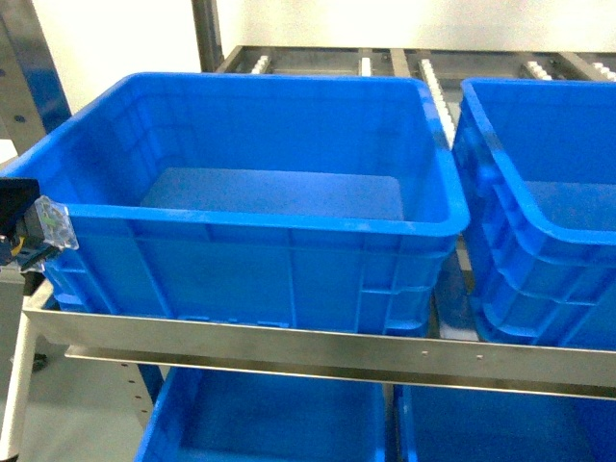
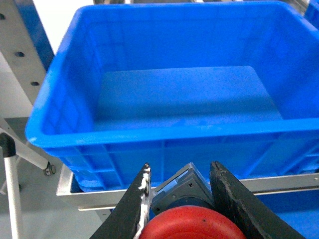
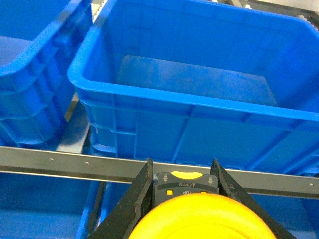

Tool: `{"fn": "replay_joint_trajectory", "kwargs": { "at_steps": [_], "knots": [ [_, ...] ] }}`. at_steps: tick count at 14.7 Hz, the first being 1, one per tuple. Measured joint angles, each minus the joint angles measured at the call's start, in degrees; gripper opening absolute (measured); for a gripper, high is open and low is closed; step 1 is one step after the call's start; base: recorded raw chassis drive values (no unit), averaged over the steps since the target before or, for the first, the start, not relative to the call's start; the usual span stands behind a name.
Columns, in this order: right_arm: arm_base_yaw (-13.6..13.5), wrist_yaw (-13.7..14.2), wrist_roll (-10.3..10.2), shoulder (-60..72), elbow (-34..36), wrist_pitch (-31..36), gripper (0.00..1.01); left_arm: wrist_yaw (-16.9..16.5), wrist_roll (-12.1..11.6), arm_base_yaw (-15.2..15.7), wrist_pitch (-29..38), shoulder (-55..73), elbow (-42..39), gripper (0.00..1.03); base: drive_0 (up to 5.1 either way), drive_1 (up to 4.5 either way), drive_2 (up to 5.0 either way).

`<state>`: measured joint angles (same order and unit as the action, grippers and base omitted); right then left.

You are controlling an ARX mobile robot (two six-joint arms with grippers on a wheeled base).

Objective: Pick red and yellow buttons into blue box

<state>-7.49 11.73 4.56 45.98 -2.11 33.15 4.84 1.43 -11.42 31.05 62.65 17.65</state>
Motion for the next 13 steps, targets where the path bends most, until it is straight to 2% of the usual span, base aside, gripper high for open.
{"fn": "replay_joint_trajectory", "kwargs": {
  "at_steps": [13],
  "knots": [
    [0.0,0.0,0.0,-0.07,0.0,0.33,0.29,-0.04,0.0,0.0,0.24,-0.02,0.0,0.3,4.9,-3.37,-1.3]
  ]
}}
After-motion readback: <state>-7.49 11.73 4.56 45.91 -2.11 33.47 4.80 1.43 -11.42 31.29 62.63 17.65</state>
